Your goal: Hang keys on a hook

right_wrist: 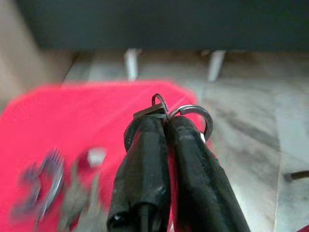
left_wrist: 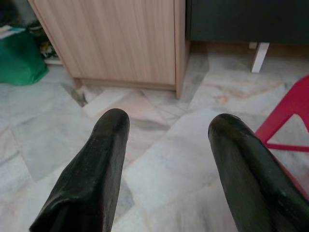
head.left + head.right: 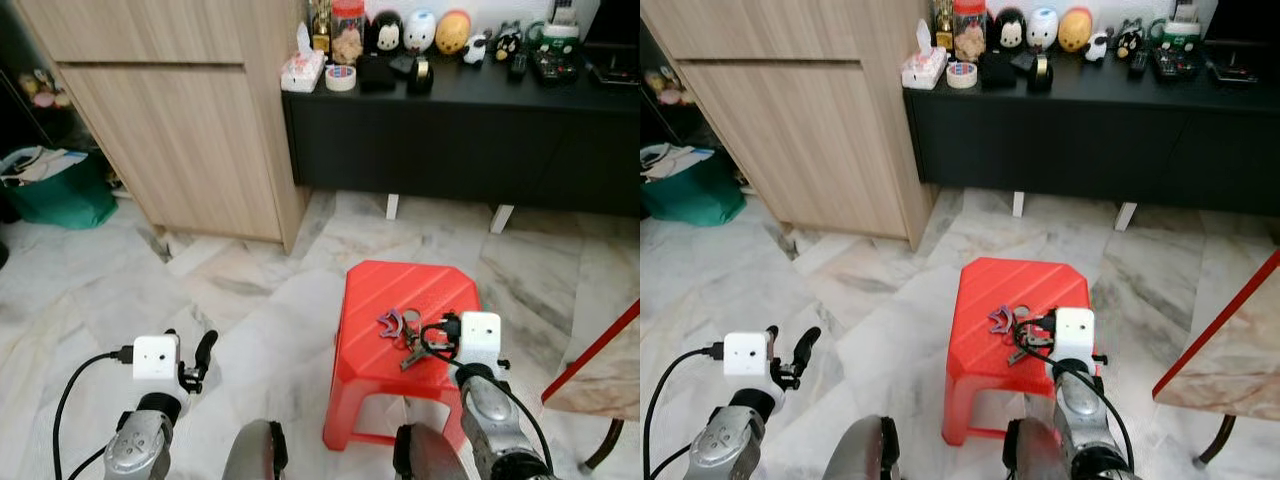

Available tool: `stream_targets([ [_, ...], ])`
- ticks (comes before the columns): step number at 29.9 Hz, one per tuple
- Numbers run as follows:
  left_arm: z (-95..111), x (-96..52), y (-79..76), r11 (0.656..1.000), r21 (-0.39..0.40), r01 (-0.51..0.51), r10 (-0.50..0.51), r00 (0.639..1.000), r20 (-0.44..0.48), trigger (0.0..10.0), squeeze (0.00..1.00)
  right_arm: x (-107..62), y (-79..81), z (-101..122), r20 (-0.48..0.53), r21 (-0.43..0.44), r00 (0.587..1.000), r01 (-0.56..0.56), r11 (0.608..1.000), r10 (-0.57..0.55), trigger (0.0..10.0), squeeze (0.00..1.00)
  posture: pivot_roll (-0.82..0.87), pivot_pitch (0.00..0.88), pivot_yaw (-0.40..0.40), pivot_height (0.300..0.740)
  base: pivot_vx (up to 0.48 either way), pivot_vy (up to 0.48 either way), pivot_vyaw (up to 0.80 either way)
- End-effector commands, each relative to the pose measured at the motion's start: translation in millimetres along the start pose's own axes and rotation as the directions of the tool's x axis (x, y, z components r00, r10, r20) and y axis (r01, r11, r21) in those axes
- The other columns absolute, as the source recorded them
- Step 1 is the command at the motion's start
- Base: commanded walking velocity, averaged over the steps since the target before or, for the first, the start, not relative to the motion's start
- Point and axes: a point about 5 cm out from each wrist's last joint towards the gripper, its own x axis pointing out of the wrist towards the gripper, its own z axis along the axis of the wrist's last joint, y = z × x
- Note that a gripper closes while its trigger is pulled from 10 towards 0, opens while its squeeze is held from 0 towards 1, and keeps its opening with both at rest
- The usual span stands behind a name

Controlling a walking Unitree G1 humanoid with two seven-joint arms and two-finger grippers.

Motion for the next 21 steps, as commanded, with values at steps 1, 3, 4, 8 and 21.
stream_targets([
  [1,-2,-0.1,2.7,1.000,0.004,-0.017,0.017,1.000,-0.002,10.0,0.00,4.0,-0.3,11,0.046,0.047,0.999,0.016,0.999,-0.018,10.0,0.00,0.07,0.008,0.035,0.603,0.000,0.000,0.00],
  [3,-3,1.2,2.7,1.000,0.003,-0.020,0.020,1.000,0.000,10.0,0.00,5.9,0.2,14,0.049,0.050,0.999,0.010,0.999,-0.012,10.0,0.00,0.07,0.002,0.030,0.603,0.000,0.000,0.00],
  [4,-3,2.5,2.5,1.000,0.001,-0.026,0.026,1.000,0.003,10.0,0.00,7.0,2.2,17,0.060,0.039,0.998,-0.012,0.999,0.010,10.0,0.00,0.07,0.000,0.019,0.603,0.000,0.000,0.00],
  [8,-4,5.0,1.4,0.999,-0.004,-0.036,0.036,0.999,0.013,10.0,0.00,6.1,5.3,20,0.089,0.020,0.995,-0.056,0.998,0.054,10.0,0.00,0.07,0.000,0.008,0.603,0.000,0.000,0.00],
  [21,-10,8.7,-0.7,0.999,-0.018,-0.049,0.049,0.999,0.017,10.0,0.00,-3.6,4.9,19,0.132,0.019,0.984,-0.126,0.992,0.123,10.0,0.00,0.04,0.000,-0.009,0.613,0.000,0.000,0.00],
])
